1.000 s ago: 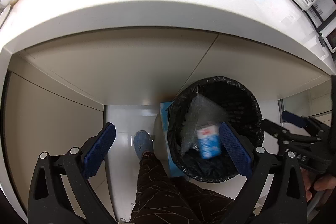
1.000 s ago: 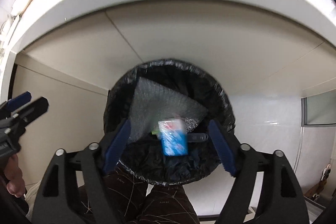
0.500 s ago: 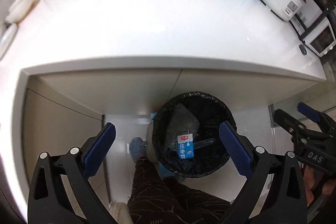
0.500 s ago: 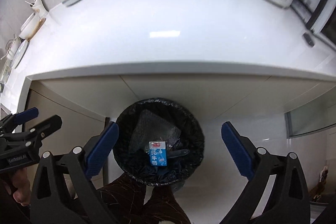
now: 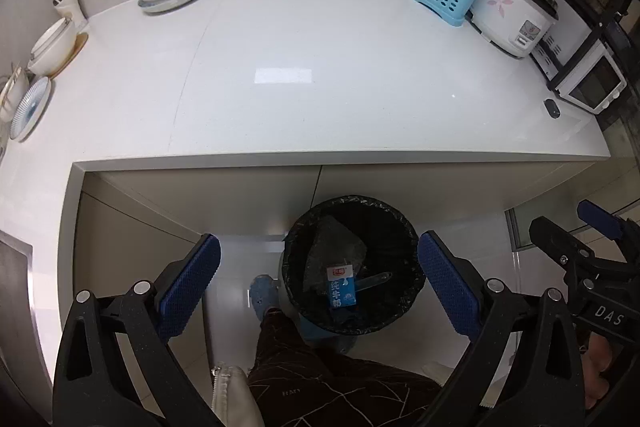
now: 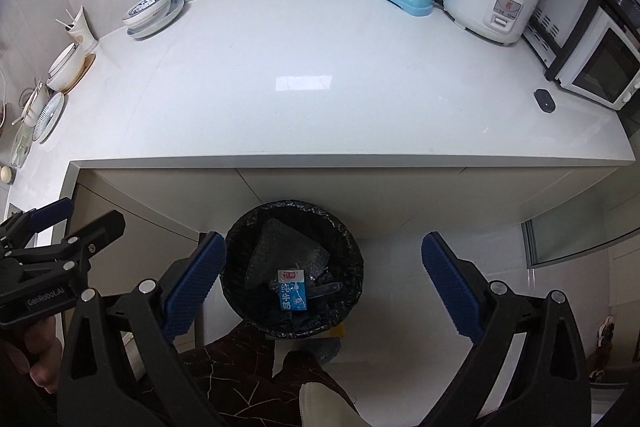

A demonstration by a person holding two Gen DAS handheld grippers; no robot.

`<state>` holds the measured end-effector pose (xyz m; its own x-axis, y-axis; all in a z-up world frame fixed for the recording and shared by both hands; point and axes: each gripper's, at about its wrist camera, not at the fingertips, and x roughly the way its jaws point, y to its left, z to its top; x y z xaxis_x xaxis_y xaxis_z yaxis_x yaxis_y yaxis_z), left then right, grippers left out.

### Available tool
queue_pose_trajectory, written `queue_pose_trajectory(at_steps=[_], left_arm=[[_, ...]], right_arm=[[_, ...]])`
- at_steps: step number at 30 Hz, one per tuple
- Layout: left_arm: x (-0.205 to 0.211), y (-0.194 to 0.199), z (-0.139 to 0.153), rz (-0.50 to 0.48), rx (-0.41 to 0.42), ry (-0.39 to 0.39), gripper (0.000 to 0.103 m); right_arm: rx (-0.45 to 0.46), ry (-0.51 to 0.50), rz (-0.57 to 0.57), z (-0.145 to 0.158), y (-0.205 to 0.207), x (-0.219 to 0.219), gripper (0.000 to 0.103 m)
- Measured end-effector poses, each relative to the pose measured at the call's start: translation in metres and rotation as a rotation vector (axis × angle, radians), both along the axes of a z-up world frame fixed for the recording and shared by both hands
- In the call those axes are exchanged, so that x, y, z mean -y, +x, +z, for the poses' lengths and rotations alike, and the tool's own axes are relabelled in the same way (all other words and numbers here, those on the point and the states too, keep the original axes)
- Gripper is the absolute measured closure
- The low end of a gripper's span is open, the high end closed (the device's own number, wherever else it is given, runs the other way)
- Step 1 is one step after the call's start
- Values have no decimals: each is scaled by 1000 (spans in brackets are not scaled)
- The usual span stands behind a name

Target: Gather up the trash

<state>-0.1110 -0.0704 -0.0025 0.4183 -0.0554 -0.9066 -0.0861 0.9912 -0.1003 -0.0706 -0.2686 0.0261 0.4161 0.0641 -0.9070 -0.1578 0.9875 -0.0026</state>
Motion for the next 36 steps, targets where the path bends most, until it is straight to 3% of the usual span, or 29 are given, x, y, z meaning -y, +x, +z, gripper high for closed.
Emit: queue_pose_trajectory(at_steps=[36], left_arm=[[-1, -6, -1, -4, -9, 1, 6]], right_arm=[[-15, -2, 3, -5, -6, 0, 9]])
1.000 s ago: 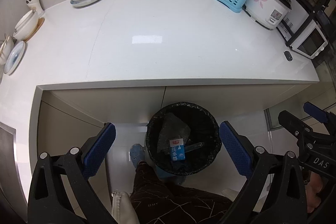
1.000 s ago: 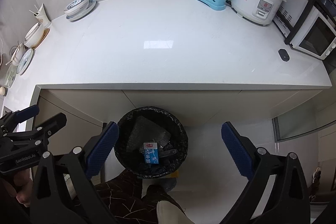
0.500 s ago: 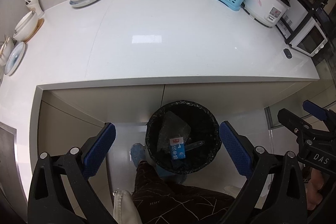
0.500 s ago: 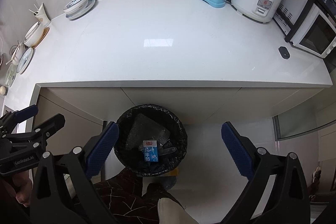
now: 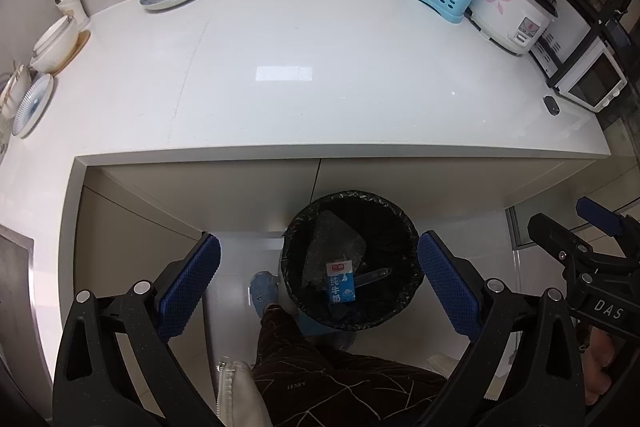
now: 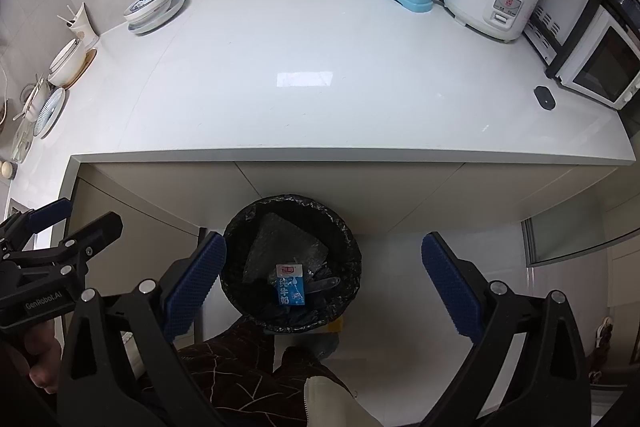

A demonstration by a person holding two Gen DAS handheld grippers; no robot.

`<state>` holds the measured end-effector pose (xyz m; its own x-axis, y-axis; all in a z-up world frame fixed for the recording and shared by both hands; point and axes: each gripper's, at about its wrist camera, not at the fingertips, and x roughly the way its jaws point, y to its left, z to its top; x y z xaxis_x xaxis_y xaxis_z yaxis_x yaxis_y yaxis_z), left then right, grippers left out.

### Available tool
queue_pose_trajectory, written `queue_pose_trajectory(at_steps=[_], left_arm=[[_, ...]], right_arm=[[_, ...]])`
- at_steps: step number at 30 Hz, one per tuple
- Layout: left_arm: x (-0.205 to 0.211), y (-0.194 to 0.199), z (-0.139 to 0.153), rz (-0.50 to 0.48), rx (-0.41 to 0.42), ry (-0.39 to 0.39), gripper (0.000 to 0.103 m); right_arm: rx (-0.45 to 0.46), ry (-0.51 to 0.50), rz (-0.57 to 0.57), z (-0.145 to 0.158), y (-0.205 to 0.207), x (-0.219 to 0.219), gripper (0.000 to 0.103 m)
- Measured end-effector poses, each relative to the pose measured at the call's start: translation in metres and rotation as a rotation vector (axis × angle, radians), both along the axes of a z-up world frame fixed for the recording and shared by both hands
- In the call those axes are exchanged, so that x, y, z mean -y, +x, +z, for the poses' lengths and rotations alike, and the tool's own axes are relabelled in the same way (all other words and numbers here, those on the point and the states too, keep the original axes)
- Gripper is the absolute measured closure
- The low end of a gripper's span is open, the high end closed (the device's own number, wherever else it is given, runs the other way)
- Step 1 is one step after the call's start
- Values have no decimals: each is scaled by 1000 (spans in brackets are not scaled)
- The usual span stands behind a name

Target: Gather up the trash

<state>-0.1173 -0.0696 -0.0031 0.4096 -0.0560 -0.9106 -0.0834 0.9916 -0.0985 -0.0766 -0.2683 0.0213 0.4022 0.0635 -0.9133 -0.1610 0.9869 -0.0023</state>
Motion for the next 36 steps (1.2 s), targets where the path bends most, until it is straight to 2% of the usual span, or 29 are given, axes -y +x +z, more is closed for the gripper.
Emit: queue_pose_trajectory(at_steps=[25, 36], left_arm=[[0, 1, -3, 12, -15, 41, 6], [5, 1, -2, -10, -8, 17, 6]], right_arm=[[-2, 1, -2, -2, -3, -4, 9], [-2, 2, -2, -1, -2, -3, 9]])
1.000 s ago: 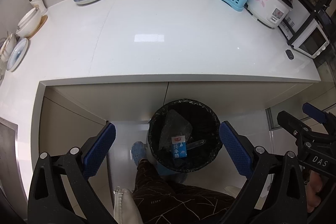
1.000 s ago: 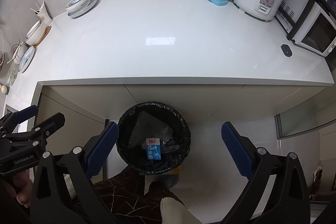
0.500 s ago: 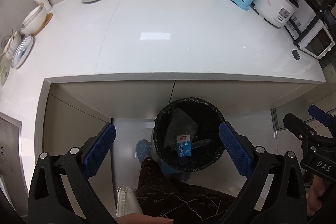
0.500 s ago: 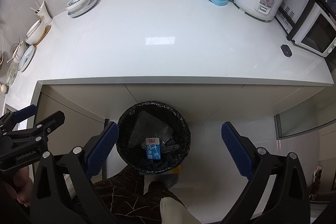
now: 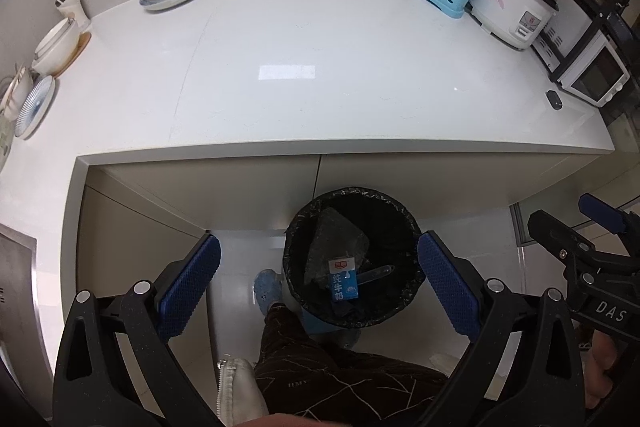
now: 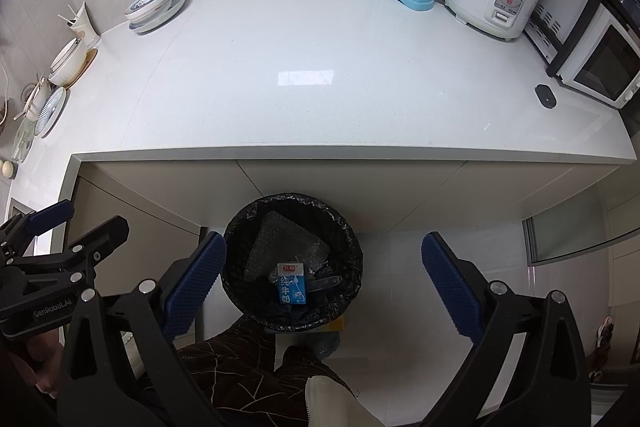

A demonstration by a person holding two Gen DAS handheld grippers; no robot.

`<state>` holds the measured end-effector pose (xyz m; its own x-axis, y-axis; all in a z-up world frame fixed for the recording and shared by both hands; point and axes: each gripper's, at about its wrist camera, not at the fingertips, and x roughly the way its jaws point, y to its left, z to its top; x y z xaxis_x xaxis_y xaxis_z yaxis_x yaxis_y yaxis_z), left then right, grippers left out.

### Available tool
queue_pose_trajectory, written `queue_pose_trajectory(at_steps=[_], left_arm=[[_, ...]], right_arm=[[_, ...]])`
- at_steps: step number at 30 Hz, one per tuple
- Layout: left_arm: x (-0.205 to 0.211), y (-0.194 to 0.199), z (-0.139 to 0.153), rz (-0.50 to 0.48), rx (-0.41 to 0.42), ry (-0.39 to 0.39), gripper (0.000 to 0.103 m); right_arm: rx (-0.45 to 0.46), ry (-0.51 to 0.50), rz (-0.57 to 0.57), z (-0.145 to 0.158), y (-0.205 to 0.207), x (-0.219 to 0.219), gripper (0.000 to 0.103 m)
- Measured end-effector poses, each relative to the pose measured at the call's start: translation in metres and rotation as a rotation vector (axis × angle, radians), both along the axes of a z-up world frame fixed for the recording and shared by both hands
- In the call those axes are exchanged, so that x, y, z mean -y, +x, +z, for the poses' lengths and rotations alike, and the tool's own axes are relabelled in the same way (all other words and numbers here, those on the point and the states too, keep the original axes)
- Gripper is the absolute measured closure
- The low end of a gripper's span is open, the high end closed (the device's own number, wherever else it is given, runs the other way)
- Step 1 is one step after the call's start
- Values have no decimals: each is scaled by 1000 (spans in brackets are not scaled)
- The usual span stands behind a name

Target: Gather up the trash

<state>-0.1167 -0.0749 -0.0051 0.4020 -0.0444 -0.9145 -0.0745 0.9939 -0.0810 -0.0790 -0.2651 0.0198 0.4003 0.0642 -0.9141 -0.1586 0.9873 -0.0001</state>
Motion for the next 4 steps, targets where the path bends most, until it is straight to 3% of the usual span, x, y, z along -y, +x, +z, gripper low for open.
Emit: queue_pose_trajectory(at_steps=[4], left_arm=[[1, 0, 0, -7, 1, -8, 6]], right_arm=[[0, 1, 0, 0, 0, 0, 9]])
